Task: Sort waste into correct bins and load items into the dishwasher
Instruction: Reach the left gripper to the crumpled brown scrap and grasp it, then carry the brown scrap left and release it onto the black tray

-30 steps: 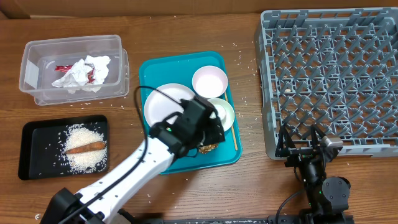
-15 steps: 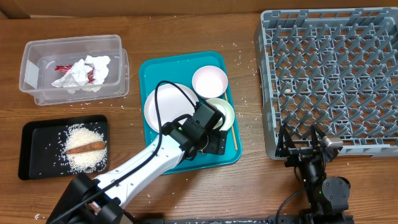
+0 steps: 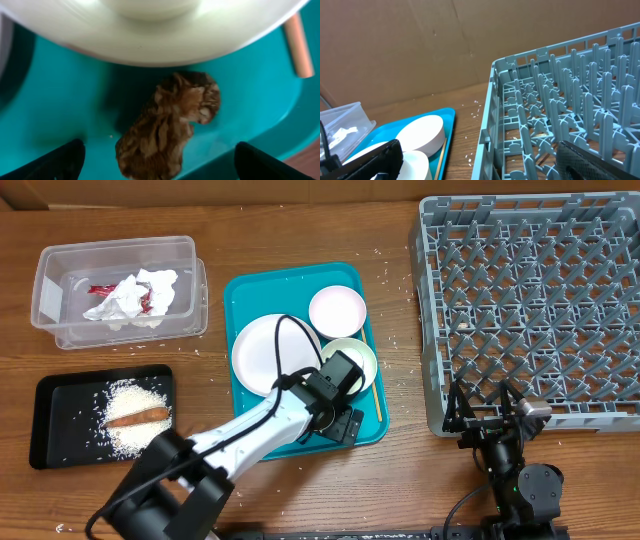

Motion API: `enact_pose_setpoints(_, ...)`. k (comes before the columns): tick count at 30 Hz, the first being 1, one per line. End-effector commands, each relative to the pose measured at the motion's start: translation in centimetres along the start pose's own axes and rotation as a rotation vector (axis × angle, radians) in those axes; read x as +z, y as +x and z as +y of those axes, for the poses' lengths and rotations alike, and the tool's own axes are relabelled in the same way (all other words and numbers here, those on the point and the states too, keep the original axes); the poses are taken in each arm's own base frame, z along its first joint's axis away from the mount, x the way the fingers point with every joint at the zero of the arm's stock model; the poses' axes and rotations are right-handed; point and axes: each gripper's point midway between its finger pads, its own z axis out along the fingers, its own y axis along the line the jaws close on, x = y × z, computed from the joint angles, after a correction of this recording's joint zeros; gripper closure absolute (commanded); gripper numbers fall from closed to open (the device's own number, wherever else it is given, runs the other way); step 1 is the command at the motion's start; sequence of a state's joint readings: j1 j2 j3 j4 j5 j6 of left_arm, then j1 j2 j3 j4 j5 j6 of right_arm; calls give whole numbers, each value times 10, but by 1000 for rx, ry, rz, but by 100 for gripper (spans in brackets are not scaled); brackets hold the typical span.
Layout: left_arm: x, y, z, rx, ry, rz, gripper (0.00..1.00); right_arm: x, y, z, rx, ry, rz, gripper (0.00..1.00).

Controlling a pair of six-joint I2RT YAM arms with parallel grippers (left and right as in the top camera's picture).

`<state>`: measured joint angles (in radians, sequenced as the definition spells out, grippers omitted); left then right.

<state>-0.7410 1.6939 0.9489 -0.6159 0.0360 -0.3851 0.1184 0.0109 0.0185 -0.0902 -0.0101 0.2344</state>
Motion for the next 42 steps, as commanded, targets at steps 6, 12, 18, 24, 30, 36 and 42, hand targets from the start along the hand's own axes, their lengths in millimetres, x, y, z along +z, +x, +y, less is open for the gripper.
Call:
enact_pose_setpoints(6, 0, -9, -4, 59, 2, -28, 16, 0, 1, -2, -7, 8, -7, 0)
enact_pose_setpoints(12, 1, -14, -6, 111, 8, -46, 24, 0, 1, -2, -7, 8, -7, 0)
enact_pose_setpoints(18, 3, -9, -6, 110, 7, -28, 35, 0, 1, -2, -7, 8, -7, 0)
enact_pose_setpoints(24, 3, -2, -3, 109, -1, 3, 36, 0, 1, -2, -7, 8, -7, 0)
enact_pose_setpoints(30, 3, -3, -4, 118, 1, -2, 45, 0, 1, -2, -7, 8, -7, 0)
enact_pose_setpoints(36, 3, -5, -4, 125, 2, -8, 55, 0, 1, -2, -7, 8, -7, 0)
enact_pose_setpoints(42, -2, -7, -4, 119, 0, -4, 65, 0, 1, -2, -7, 8, -7, 0)
